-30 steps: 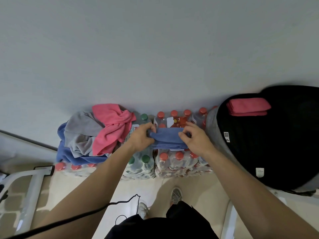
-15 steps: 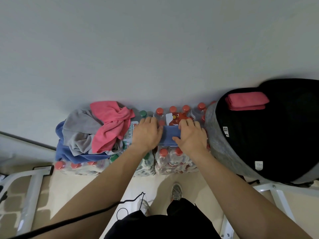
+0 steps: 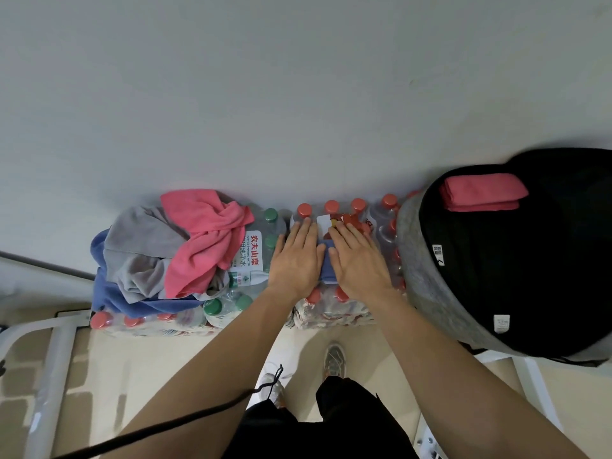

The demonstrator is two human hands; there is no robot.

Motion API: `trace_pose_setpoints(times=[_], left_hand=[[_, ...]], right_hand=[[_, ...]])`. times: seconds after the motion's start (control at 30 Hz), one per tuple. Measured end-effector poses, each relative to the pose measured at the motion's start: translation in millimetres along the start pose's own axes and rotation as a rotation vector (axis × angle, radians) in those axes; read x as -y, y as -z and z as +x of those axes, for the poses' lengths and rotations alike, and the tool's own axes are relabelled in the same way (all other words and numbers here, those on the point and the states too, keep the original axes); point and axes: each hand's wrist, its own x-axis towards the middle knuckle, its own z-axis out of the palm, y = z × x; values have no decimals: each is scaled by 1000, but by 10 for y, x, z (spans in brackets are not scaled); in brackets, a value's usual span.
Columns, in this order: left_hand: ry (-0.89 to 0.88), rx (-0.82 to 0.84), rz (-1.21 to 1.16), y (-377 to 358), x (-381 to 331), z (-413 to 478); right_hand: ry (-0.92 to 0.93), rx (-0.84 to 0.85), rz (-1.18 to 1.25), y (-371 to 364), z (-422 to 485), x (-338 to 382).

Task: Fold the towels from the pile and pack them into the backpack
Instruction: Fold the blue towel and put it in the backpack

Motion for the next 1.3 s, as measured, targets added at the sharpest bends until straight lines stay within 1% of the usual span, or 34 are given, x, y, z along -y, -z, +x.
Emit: trace_pose_setpoints(times=[0.17,0.33,0.43,0.5,0.57,0.63,0.73,0.8,0.87,0.9,0.97,1.03,1.17,1.23,1.3], left_hand=[[-24,-20,2,-73,36,23],[-24,-20,3,-124,65,84],[-47,-32,-30,-97,79,69],[-95,-6,-82,-33,120,17],[-146,30,-64,40,184,-79],[-145,76,-56,149,216,-183],[-137,145,-8,361,213,-253],[-134,197,-22,520,189,-237],[-127,244,-93,674,106,-209],[-123,246,-135,750,32,-192],[-119,221,-251,890,-175,-151],[-111,198,-394,982,-443,-82],[-147,69,-571,990,-1115,103],[-160,74,-650,916,-1490,209],[-153,96,-645,779,-1832,332]], right_hand=[[-29,-70,-44,-166,-14,-30],[-44,-78,-46,-269,40,-72],[-12,-96,-72,-242,16,-62],[22,-82,-101,-174,-22,-55],[61,-64,-122,-84,-75,-33],[91,4,-106,46,-111,-15],[94,164,-65,321,-133,8],[97,281,-60,536,-178,-3],[69,357,58,699,-272,-80],[35,350,164,778,-336,-150],[-62,264,391,942,-460,-349],[-163,130,582,1107,-592,-602],[-444,-277,839,1315,-811,-1086],[-582,-434,857,1331,-880,-1279],[-686,-517,793,1278,-911,-1469]])
